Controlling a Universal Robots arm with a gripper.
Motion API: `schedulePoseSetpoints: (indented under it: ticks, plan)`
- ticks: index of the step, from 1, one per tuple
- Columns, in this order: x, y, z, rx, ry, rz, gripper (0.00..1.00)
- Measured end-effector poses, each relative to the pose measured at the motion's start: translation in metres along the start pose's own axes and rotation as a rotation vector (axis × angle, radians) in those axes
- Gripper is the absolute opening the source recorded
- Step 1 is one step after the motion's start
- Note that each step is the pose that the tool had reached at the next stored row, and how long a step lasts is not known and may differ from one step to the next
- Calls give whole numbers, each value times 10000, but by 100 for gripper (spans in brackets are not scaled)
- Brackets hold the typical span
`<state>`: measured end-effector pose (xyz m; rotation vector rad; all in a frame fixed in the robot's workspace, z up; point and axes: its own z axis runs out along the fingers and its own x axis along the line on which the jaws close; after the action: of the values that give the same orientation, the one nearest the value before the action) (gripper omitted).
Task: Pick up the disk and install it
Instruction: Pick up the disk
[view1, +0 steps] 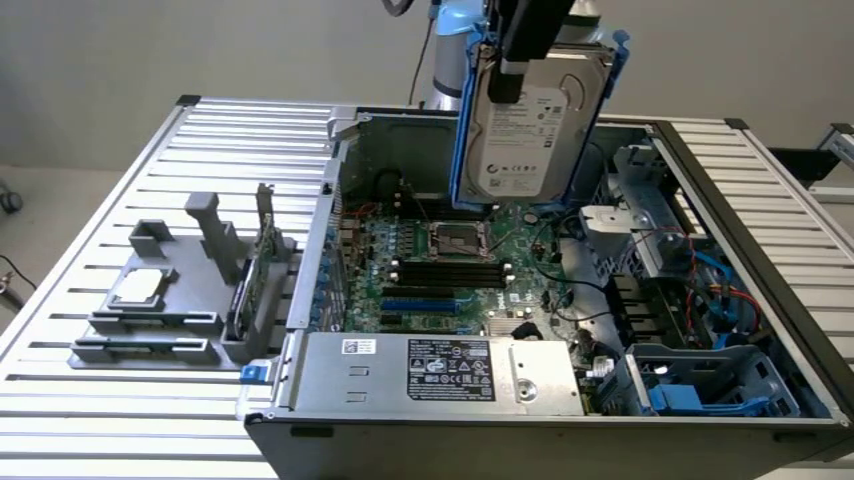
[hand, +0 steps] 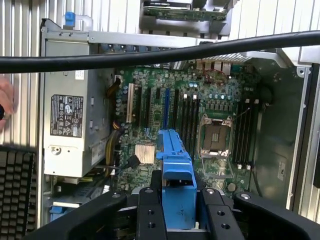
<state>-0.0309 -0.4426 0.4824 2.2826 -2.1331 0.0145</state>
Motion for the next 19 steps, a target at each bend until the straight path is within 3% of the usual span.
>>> schedulePoseSetpoints:
  ticks: [8,19]
  plan:
    - [195,-115,3,0,0,0,32]
    - [452,-193,8,0,-2,6,32]
